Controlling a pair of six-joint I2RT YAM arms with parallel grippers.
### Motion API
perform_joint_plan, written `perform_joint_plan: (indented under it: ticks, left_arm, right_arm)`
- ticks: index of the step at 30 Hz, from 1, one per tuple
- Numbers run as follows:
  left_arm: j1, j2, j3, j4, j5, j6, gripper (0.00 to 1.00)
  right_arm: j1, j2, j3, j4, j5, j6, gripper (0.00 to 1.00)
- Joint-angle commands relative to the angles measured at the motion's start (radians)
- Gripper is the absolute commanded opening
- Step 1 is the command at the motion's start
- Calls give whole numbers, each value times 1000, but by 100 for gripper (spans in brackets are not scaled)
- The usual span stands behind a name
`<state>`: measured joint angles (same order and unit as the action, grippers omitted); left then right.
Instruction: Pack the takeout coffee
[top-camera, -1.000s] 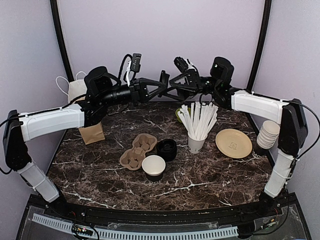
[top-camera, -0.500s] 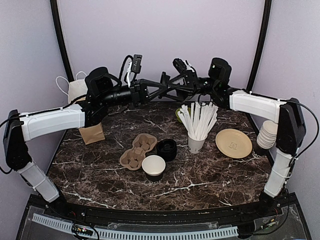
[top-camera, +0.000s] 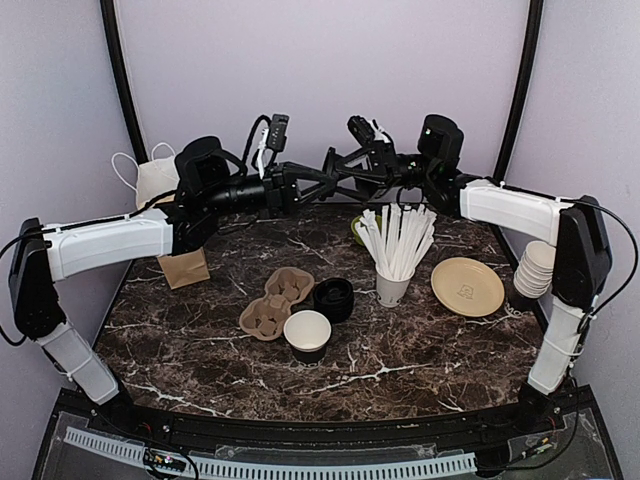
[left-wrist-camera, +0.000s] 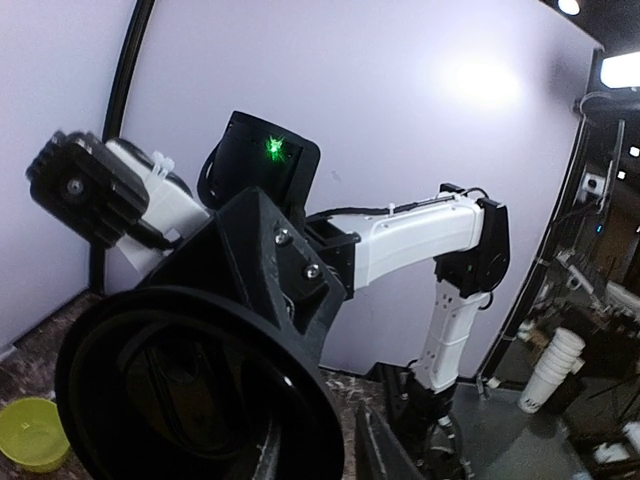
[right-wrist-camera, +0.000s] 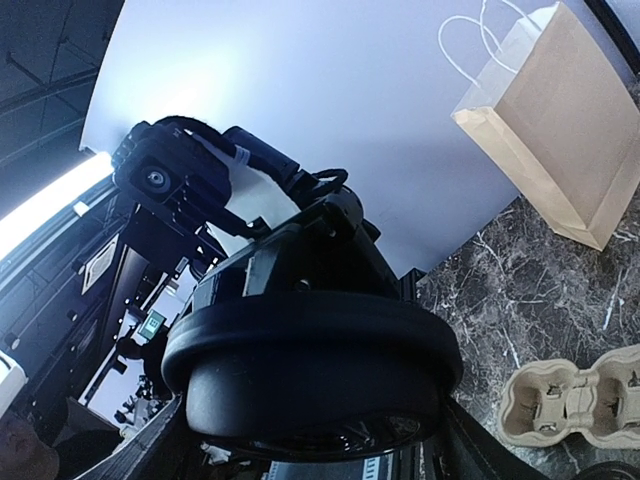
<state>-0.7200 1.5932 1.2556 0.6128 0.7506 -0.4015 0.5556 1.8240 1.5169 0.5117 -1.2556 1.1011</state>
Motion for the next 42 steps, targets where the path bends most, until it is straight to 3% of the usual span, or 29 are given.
perform_joint_plan:
  ticks: [1, 5, 10, 14, 18, 29, 42]
  left_arm:
    - [2, -4, 18, -60, 7, 24, 33]
    - [2, -74, 7, -233, -83, 151, 47]
    - [3, -232, -43, -482, -245, 286, 61]
    - [4, -306, -79, -770, -399, 360, 63]
    - [3, -349, -187, -880, -508, 354, 61]
    - [-12, -377, -500, -818, -405, 357, 59]
    - [-84, -256, -590, -626, -349, 497, 59]
  right_arm:
    - [-6, 3, 36, -44, 10, -72, 68]
    - [-13, -17, 65, -242, 29, -266, 67]
    - [-19, -47, 170, -782, 144, -722, 67]
    - [-20, -87, 226, -1065, 281, -1027, 67]
    - [-20, -152, 192, -1158, 388, -1175, 67]
    - [21, -191, 252, -1404, 516, -1423, 67]
    - [53, -200, 221, -1421, 530, -1455, 67]
